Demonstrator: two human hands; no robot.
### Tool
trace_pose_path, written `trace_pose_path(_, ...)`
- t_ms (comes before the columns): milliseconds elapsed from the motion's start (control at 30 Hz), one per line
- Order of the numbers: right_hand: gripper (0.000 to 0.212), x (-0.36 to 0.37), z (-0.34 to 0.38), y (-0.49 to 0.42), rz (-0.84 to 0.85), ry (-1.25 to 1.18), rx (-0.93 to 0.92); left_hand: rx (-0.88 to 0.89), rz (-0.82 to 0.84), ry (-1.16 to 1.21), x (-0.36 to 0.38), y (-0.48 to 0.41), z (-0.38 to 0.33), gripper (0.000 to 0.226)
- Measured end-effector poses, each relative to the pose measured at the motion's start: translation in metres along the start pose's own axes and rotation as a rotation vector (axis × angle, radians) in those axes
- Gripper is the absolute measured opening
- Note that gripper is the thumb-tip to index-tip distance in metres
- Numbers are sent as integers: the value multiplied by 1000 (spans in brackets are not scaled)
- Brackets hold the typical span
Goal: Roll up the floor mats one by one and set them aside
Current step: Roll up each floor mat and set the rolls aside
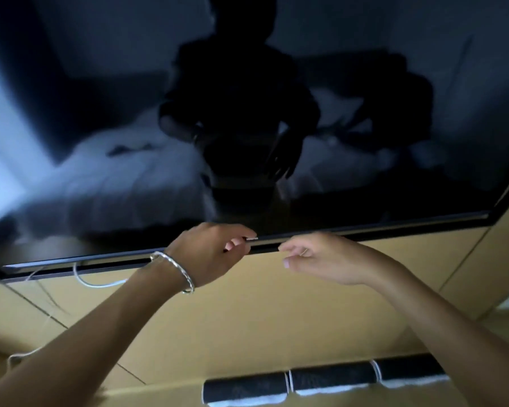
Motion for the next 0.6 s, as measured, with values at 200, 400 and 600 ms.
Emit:
trace_pose_path(200,41,-29,53,19,-55,38,-157,-116,-73,-83,-40,15,-15,25)
trace_pose_path(400,40,-54,66,30,-85,102,-180,-93,-221,-44,-79,10,-31,21)
trace_pose_path(600,39,-64,67,35,-123,90,-209,-64,-241,-30,-83,9,-39,23)
Point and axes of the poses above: each hand's wrist, its own y-axis away from the middle knuckle, its own x-axis out of the palm, z = x × y, the point moved 8 cm from there along -y, towards the middle knuckle, and after that the axes turned 5 degrees about -y, right-handed, at the moved point
